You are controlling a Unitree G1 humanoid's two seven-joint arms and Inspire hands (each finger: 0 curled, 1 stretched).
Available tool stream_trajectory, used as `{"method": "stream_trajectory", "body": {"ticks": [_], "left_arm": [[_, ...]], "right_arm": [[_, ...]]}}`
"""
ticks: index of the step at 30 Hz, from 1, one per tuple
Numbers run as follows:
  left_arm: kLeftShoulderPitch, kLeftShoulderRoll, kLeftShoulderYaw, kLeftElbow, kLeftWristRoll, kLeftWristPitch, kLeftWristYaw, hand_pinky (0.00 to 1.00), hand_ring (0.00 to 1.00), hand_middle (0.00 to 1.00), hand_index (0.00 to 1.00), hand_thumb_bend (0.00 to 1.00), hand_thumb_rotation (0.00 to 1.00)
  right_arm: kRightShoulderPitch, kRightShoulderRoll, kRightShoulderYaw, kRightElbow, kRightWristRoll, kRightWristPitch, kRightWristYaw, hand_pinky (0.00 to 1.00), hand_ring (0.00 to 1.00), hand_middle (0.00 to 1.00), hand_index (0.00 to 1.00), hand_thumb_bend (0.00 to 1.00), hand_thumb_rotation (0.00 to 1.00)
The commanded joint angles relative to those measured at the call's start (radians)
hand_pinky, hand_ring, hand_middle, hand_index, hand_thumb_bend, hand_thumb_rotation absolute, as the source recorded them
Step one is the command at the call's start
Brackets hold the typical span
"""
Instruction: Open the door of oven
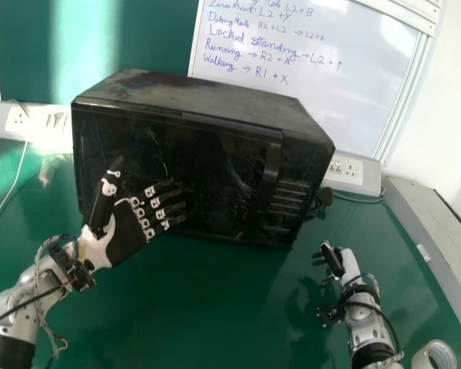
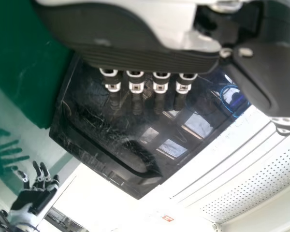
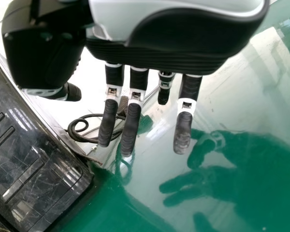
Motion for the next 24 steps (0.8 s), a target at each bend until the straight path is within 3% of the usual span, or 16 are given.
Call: {"method": "stream_trajectory", "body": {"ticks": [1, 11, 18, 24], "left_arm": [[0.026, -0.01, 0.004, -0.055, -0.03, 0.033, 0.033, 0.77, 0.96, 1.0, 1.0, 1.0, 0.9], [0.061, -0.052, 0.009, -0.194, -0.098, 0.093, 0.153, 0.74, 0.95, 0.99, 0.99, 1.0, 0.89], [0.089, -0.072, -0.036, -0.251, -0.014, 0.004, 0.2, 0.73, 0.93, 0.96, 0.95, 1.0, 0.87], [0.095, -0.09, -0.07, -0.273, 0.049, -0.058, 0.227, 0.78, 0.95, 0.98, 0.96, 1.0, 0.84]], "right_arm": [[-0.005, -0.004, 0.001, 0.003, 0.002, -0.004, -0.003, 0.3, 0.36, 0.47, 0.49, 0.51, 0.15], [-0.004, -0.005, -0.005, 0.002, 0.008, -0.006, 0.004, 0.3, 0.37, 0.48, 0.49, 0.51, 0.14], [-0.005, -0.004, -0.003, 0.002, 0.006, -0.003, 0.001, 0.31, 0.37, 0.48, 0.49, 0.51, 0.15], [-0.007, -0.005, 0.003, 0.002, 0.0, -0.006, 0.001, 0.31, 0.37, 0.49, 0.49, 0.51, 0.15]]}}
